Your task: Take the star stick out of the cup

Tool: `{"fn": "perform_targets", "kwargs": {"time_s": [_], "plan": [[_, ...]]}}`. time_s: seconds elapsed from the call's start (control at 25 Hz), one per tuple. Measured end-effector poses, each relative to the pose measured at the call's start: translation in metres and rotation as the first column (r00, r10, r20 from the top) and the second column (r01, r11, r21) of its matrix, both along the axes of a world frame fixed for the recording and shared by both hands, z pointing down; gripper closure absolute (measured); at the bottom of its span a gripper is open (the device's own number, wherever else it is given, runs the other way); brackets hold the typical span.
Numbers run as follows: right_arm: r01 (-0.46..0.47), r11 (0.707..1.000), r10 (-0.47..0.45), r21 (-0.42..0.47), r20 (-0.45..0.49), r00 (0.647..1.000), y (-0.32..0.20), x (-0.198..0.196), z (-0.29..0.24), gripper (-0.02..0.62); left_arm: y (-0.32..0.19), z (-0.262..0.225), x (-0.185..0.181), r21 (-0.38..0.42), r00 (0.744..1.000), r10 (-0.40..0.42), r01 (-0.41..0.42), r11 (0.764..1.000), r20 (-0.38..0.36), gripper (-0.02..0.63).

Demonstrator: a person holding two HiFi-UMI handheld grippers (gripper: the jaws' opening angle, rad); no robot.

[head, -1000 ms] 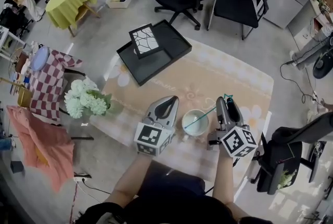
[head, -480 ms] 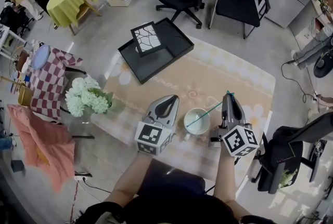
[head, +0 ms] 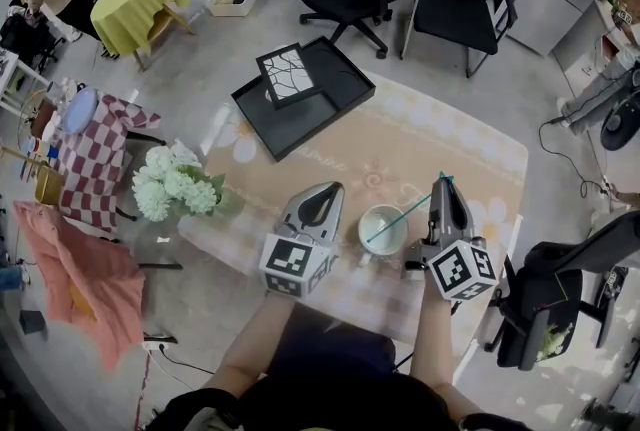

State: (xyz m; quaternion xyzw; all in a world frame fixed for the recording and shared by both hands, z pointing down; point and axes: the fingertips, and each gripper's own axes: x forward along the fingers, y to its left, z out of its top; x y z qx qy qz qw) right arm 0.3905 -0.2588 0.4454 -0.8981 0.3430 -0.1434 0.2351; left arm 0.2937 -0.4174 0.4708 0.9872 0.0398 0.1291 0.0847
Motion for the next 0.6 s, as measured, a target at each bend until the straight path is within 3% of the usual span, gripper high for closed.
{"fn": "perform_targets", "kwargs": {"time_s": [0.6], "plan": [[-0.067,0.997,0.07,0.032,-0.119,0.99,0.009,-0.032,-0.034,0.578,0.007,-0.016,-0.012,-0.005,0.996,0.063,-0.063,0.998,-0.056,0.594]]}}
